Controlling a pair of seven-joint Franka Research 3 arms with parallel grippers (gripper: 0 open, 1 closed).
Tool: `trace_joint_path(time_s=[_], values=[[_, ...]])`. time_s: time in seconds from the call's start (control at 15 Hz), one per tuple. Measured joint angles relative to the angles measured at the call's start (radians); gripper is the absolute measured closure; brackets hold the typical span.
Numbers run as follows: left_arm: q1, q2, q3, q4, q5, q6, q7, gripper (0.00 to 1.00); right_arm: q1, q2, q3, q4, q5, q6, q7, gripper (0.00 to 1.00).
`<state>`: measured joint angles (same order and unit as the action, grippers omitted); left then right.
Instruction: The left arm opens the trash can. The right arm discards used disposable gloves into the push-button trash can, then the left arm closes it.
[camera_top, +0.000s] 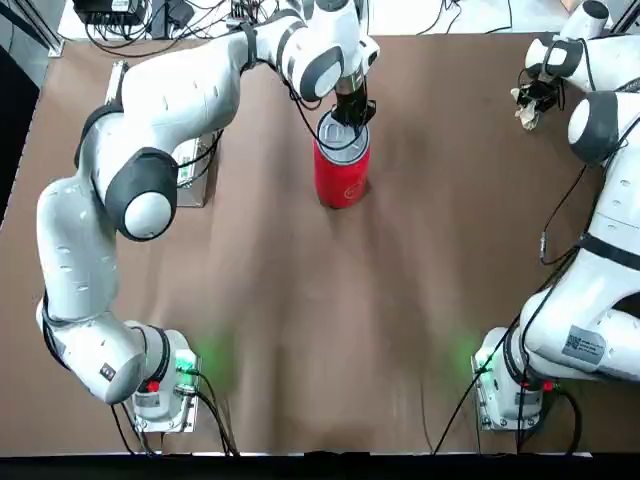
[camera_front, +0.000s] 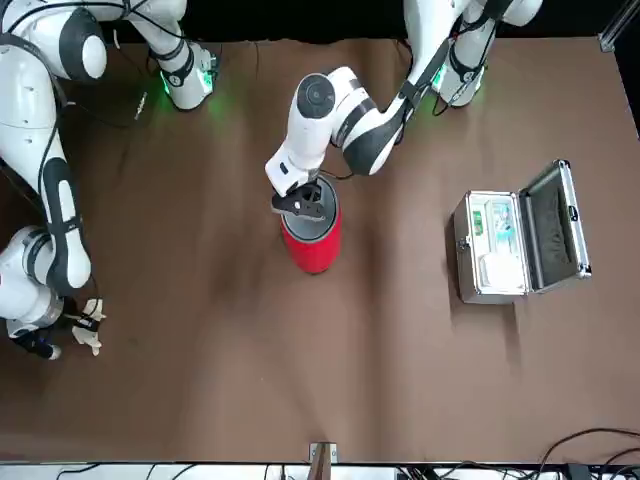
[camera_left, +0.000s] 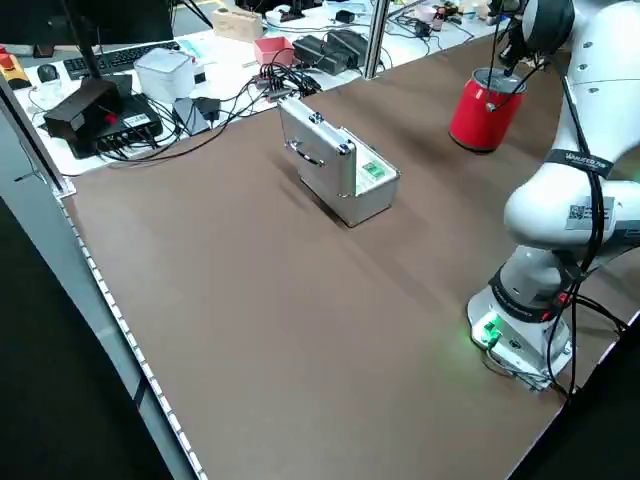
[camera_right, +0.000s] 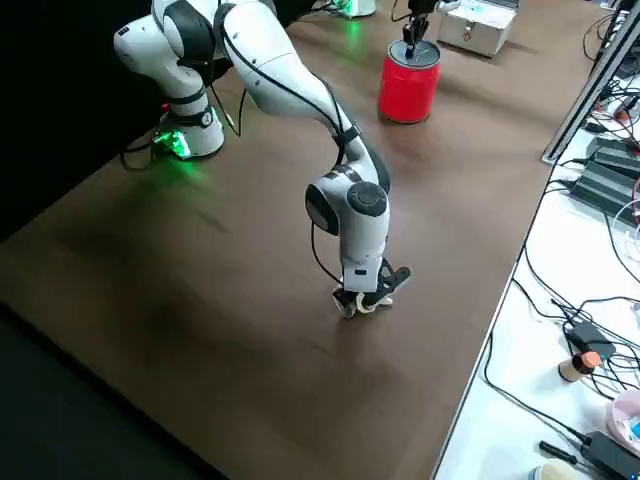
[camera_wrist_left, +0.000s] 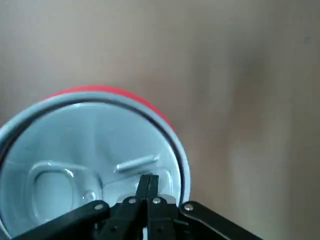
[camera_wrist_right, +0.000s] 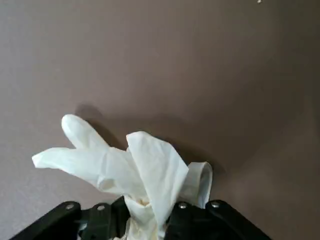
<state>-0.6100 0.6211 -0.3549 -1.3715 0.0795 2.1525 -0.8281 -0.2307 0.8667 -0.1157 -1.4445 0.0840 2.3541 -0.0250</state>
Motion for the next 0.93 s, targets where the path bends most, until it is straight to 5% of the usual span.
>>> trace_joint_path(time_s=[0.2, 0.67, 0.93], values=[[0.005, -0.019, 0.001, 0.015, 0.001, -0.001, -0.018, 0.99, 0.009, 0.0, 0.011, 0.008, 0.0, -0.001, 0.0, 0.88], [0.069, -0.137, 0.005, 0.024, 0.001, -0.124, -0.038, 0.98, 0.097, -0.096, 0.026, 0.102, 0.002, -0.23, 0.001, 0.88], [0.177, -0.21, 0.001, 0.025, 0.001, -0.278, -0.027, 0.67, 0.191, -0.228, 0.04, 0.114, 0.015, -0.428, 0.008, 0.88]])
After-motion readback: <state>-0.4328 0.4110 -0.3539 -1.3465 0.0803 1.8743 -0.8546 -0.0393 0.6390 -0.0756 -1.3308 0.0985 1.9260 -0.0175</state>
